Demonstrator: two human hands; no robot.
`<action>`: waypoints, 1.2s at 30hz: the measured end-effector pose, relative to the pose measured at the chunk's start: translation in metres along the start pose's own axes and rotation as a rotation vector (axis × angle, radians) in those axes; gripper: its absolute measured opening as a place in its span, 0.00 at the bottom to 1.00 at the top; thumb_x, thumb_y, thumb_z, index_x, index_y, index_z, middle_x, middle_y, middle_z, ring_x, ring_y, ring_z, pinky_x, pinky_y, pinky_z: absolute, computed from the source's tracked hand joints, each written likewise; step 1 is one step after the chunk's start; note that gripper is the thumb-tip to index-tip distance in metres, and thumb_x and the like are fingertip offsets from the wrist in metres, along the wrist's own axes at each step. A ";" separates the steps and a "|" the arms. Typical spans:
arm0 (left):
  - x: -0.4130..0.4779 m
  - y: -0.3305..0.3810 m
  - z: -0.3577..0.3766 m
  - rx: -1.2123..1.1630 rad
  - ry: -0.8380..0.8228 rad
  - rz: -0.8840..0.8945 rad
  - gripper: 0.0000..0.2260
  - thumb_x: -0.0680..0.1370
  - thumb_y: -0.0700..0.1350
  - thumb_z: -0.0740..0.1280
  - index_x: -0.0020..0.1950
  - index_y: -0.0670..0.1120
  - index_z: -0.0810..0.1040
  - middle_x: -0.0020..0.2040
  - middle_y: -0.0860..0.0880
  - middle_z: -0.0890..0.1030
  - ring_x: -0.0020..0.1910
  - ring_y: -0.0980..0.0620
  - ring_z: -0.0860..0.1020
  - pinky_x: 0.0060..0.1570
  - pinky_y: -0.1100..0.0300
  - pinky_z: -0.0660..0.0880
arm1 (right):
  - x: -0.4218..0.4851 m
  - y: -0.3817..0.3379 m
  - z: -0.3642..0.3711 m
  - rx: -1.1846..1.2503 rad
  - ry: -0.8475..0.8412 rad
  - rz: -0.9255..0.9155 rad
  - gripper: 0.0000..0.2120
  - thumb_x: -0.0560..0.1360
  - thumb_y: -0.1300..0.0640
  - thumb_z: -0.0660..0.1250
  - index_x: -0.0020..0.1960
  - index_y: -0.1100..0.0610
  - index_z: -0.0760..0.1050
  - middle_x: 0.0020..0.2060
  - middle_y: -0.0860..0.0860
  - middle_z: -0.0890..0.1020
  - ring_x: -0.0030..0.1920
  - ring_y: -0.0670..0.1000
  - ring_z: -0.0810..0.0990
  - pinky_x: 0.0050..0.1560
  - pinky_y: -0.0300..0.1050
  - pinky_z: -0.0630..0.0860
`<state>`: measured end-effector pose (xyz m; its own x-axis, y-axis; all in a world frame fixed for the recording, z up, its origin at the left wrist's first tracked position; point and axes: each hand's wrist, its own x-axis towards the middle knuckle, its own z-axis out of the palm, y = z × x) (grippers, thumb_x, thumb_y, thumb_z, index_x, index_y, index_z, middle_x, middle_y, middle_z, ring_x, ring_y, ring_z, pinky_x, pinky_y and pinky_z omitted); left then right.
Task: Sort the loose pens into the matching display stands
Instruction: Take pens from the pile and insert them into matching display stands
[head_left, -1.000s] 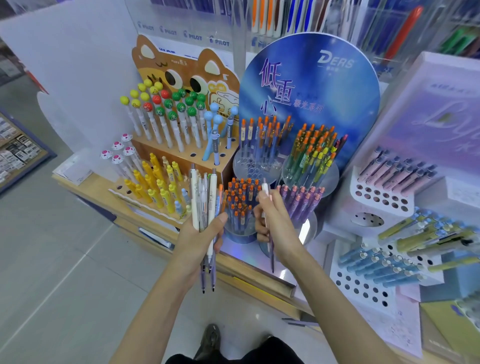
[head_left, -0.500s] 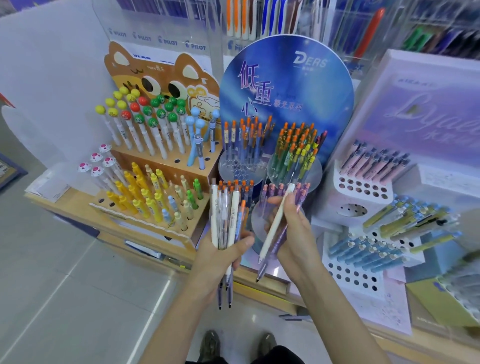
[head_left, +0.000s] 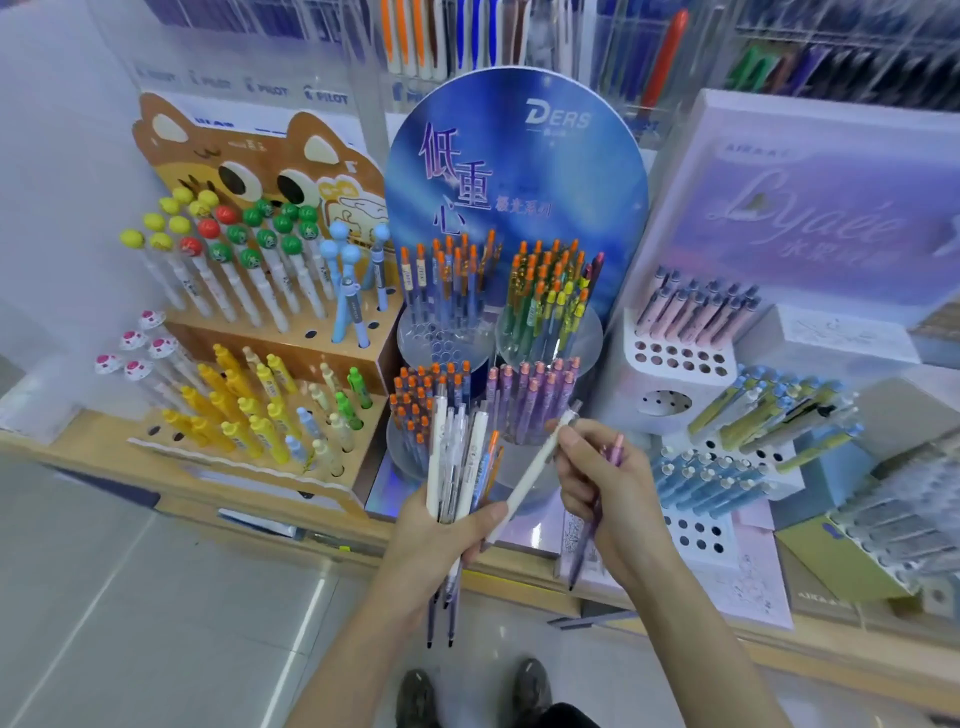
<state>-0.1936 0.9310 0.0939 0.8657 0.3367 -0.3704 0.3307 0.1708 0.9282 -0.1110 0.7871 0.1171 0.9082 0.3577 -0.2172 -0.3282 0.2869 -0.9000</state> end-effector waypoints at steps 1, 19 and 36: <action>0.001 0.000 0.002 0.006 -0.015 0.001 0.07 0.72 0.39 0.73 0.42 0.39 0.76 0.23 0.51 0.72 0.22 0.55 0.68 0.25 0.64 0.68 | -0.002 -0.001 -0.002 -0.052 0.035 -0.012 0.06 0.74 0.61 0.65 0.38 0.60 0.73 0.26 0.52 0.66 0.23 0.45 0.56 0.21 0.35 0.53; 0.012 0.003 0.086 0.036 -0.220 0.045 0.17 0.68 0.56 0.66 0.39 0.41 0.71 0.25 0.51 0.70 0.21 0.54 0.64 0.24 0.64 0.65 | -0.045 -0.040 -0.117 -0.455 0.708 -0.309 0.08 0.74 0.58 0.70 0.46 0.46 0.76 0.35 0.56 0.79 0.33 0.46 0.73 0.32 0.29 0.69; 0.010 0.015 0.261 -0.006 -0.508 0.090 0.20 0.69 0.58 0.63 0.44 0.40 0.73 0.27 0.50 0.71 0.21 0.54 0.63 0.23 0.65 0.63 | -0.084 -0.144 -0.279 -0.530 1.152 -0.688 0.04 0.75 0.56 0.69 0.48 0.55 0.76 0.32 0.49 0.76 0.32 0.42 0.73 0.35 0.33 0.69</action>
<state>-0.0817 0.6957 0.1136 0.9643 -0.1417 -0.2236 0.2460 0.1679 0.9546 -0.0678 0.4679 0.1594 0.6280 -0.6893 0.3613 0.1535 -0.3454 -0.9258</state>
